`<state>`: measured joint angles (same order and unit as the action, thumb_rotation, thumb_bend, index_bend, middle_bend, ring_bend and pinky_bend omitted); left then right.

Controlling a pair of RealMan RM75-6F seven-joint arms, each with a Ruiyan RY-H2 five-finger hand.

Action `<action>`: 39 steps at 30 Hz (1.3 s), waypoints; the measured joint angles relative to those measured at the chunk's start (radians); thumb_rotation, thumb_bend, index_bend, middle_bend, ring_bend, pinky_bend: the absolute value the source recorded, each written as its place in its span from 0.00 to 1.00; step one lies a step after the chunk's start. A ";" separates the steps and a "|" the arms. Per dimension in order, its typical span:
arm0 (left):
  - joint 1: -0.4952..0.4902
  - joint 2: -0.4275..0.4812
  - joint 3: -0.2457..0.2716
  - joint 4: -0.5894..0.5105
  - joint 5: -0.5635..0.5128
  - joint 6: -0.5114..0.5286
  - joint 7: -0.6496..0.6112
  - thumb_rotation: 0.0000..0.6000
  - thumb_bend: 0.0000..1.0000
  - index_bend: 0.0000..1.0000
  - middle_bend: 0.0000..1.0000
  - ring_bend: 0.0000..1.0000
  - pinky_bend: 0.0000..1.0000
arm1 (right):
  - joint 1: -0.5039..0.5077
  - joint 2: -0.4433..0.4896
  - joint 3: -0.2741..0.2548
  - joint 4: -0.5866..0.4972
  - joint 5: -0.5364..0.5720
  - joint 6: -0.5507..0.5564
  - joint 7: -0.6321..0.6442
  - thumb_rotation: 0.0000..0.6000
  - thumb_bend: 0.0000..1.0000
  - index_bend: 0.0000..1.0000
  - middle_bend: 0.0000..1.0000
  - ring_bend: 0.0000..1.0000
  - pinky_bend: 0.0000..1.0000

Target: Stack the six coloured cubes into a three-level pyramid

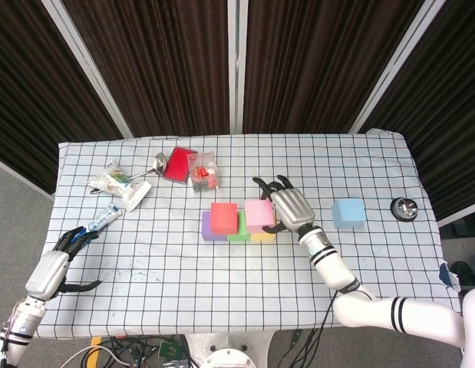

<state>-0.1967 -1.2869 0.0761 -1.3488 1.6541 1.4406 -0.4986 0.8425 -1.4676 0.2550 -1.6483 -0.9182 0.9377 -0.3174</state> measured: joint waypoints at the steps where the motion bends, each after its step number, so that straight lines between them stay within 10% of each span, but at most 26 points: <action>1: 0.000 0.000 0.000 0.000 0.000 0.000 0.000 1.00 0.00 0.12 0.18 0.01 0.06 | 0.000 -0.001 -0.002 -0.004 0.003 0.004 -0.004 1.00 0.10 0.00 0.55 0.16 0.00; 39: 0.005 -0.002 0.006 0.023 -0.001 0.000 -0.021 1.00 0.00 0.12 0.18 0.01 0.06 | 0.006 -0.082 -0.003 0.019 0.014 0.079 -0.056 1.00 0.10 0.00 0.55 0.16 0.00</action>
<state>-0.1917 -1.2885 0.0817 -1.3262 1.6531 1.4409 -0.5193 0.8486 -1.5496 0.2523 -1.6290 -0.9039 1.0171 -0.3737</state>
